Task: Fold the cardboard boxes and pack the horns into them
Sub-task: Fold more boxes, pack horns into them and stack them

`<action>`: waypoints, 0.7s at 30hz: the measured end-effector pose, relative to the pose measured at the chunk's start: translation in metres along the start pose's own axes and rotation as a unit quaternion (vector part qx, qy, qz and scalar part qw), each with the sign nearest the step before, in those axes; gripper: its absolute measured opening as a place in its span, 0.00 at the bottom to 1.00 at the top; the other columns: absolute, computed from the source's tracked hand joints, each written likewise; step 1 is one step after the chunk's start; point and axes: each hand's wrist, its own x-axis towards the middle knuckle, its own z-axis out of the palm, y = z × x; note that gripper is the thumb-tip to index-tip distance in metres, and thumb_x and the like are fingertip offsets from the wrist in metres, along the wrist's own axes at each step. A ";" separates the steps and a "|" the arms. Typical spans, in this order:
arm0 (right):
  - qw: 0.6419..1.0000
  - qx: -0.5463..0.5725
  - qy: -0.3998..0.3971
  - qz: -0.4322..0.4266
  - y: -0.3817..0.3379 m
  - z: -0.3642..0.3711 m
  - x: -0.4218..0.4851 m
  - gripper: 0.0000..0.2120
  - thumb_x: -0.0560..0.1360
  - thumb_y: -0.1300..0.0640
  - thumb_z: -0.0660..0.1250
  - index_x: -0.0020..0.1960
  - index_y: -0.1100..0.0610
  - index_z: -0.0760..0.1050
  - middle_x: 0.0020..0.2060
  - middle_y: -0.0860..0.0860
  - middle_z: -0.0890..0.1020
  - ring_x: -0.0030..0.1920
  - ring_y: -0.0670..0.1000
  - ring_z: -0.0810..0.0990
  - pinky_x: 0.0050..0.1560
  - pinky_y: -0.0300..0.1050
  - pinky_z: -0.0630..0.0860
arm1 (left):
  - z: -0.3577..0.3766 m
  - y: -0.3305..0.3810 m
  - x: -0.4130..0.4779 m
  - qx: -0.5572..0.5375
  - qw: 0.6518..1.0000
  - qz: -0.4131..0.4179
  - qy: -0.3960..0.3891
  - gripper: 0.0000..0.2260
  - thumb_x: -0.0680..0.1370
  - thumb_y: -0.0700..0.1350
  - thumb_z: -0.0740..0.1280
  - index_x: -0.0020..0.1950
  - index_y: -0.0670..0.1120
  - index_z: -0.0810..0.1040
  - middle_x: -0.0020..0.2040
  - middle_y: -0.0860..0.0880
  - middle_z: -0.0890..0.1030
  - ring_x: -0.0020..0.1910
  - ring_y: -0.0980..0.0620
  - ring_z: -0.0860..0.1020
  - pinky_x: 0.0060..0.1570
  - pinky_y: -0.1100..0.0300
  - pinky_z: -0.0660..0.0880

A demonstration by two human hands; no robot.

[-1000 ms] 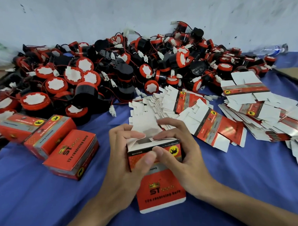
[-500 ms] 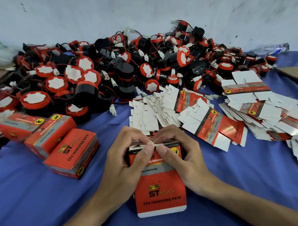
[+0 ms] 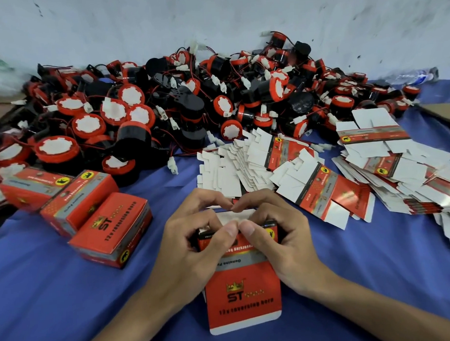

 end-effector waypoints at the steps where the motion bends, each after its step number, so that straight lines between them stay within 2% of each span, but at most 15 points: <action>1: 1.000 -0.002 -0.001 -0.001 -0.001 0.000 0.000 0.11 0.73 0.50 0.67 0.35 0.55 0.77 0.44 0.50 0.81 0.47 0.51 0.81 0.47 0.39 0.73 | -0.001 0.000 0.001 0.012 1.000 0.000 -0.014 0.13 0.74 0.52 0.64 0.31 0.48 0.76 0.52 0.55 0.78 0.53 0.52 0.79 0.48 0.69 0.71; 3: 1.000 -0.004 -0.003 -0.003 -0.001 0.000 0.001 0.10 0.73 0.50 0.66 0.39 0.55 0.78 0.44 0.49 0.81 0.46 0.50 0.81 0.47 0.38 0.74 | -0.004 -0.001 0.003 0.036 0.998 -0.014 -0.045 0.13 0.73 0.54 0.65 0.36 0.47 0.79 0.54 0.55 0.77 0.56 0.52 0.78 0.49 0.67 0.73; 5: 0.999 0.021 -0.006 0.024 -0.001 0.000 0.002 0.13 0.74 0.49 0.64 0.45 0.59 0.78 0.44 0.51 0.82 0.46 0.49 0.82 0.48 0.40 0.75 | -0.005 -0.002 0.002 0.031 0.997 -0.040 -0.065 0.14 0.71 0.56 0.67 0.40 0.46 0.82 0.54 0.55 0.78 0.56 0.52 0.79 0.50 0.65 0.74; 7: 0.989 0.131 -0.002 0.071 0.000 -0.001 0.005 0.16 0.76 0.48 0.61 0.50 0.60 0.77 0.45 0.52 0.82 0.48 0.52 0.81 0.50 0.43 0.76 | -0.005 0.001 0.002 -0.040 0.995 -0.081 -0.045 0.12 0.71 0.57 0.70 0.40 0.48 0.82 0.51 0.54 0.81 0.52 0.54 0.81 0.47 0.64 0.76; 8: 0.978 0.190 0.005 0.091 0.002 -0.003 0.006 0.17 0.76 0.47 0.60 0.51 0.60 0.78 0.46 0.53 0.82 0.49 0.53 0.80 0.51 0.44 0.76 | -0.003 0.004 0.002 -0.106 0.987 -0.117 -0.016 0.13 0.70 0.57 0.72 0.38 0.48 0.82 0.48 0.51 0.83 0.46 0.53 0.82 0.43 0.62 0.77; 10: 0.962 0.251 0.016 0.108 0.005 -0.007 0.010 0.16 0.76 0.52 0.57 0.56 0.59 0.77 0.49 0.52 0.83 0.49 0.52 0.79 0.50 0.43 0.76 | -0.002 0.006 0.006 -0.259 0.939 -0.219 0.054 0.14 0.69 0.58 0.72 0.36 0.47 0.83 0.38 0.47 0.83 0.36 0.51 0.81 0.36 0.59 0.77; 11: 0.962 0.252 0.007 0.100 0.006 -0.009 0.011 0.17 0.74 0.58 0.55 0.58 0.58 0.76 0.52 0.50 0.83 0.51 0.50 0.80 0.50 0.42 0.76 | -0.002 0.004 0.009 -0.325 0.906 -0.262 0.077 0.15 0.69 0.58 0.70 0.38 0.47 0.84 0.39 0.46 0.83 0.36 0.51 0.82 0.36 0.58 0.79; 13: 0.974 0.210 -0.042 0.070 0.010 -0.010 0.009 0.24 0.72 0.65 0.56 0.63 0.51 0.75 0.59 0.45 0.80 0.58 0.48 0.79 0.54 0.44 0.75 | -0.004 -0.004 0.012 -0.408 0.856 -0.302 0.100 0.18 0.73 0.58 0.63 0.47 0.47 0.86 0.48 0.46 0.85 0.47 0.51 0.83 0.46 0.56 0.81; 14: 0.983 0.161 -0.075 0.053 0.011 -0.009 0.006 0.26 0.72 0.65 0.59 0.67 0.48 0.72 0.64 0.44 0.77 0.64 0.48 0.76 0.58 0.46 0.74 | -0.006 -0.009 0.013 -0.427 0.844 -0.311 0.099 0.20 0.76 0.57 0.60 0.53 0.46 0.85 0.53 0.45 0.84 0.53 0.49 0.82 0.52 0.53 0.80; 16: 0.993 0.045 -0.101 0.038 0.016 -0.005 0.000 0.28 0.75 0.55 0.65 0.74 0.51 0.64 0.72 0.44 0.68 0.72 0.50 0.67 0.66 0.53 0.70 | -0.005 -0.014 0.012 -0.408 0.852 -0.322 0.058 0.21 0.78 0.56 0.57 0.58 0.46 0.83 0.58 0.44 0.82 0.59 0.46 0.80 0.56 0.49 0.78; 18: 0.997 -0.006 -0.053 0.049 0.016 -0.004 0.001 0.30 0.74 0.48 0.66 0.73 0.54 0.64 0.73 0.45 0.66 0.73 0.49 0.65 0.69 0.58 0.67 | 0.002 -0.015 0.008 -0.347 0.885 -0.310 -0.018 0.19 0.76 0.54 0.58 0.53 0.48 0.86 0.55 0.45 0.84 0.58 0.48 0.81 0.52 0.56 0.80; 19: 0.998 -0.005 -0.030 0.049 0.015 -0.005 0.003 0.28 0.74 0.47 0.66 0.72 0.52 0.66 0.73 0.46 0.67 0.73 0.48 0.65 0.70 0.57 0.66 | 0.005 -0.015 0.006 -0.329 0.892 -0.305 -0.049 0.18 0.76 0.53 0.59 0.50 0.48 0.86 0.55 0.45 0.84 0.58 0.50 0.81 0.53 0.59 0.79; 21: 0.999 -0.009 -0.019 0.024 0.011 -0.007 0.008 0.22 0.73 0.47 0.67 0.66 0.39 0.70 0.72 0.46 0.68 0.72 0.46 0.66 0.70 0.53 0.67 | 0.006 -0.014 0.006 -0.333 0.889 -0.304 -0.081 0.14 0.78 0.53 0.63 0.52 0.47 0.86 0.57 0.45 0.83 0.61 0.49 0.79 0.57 0.59 0.77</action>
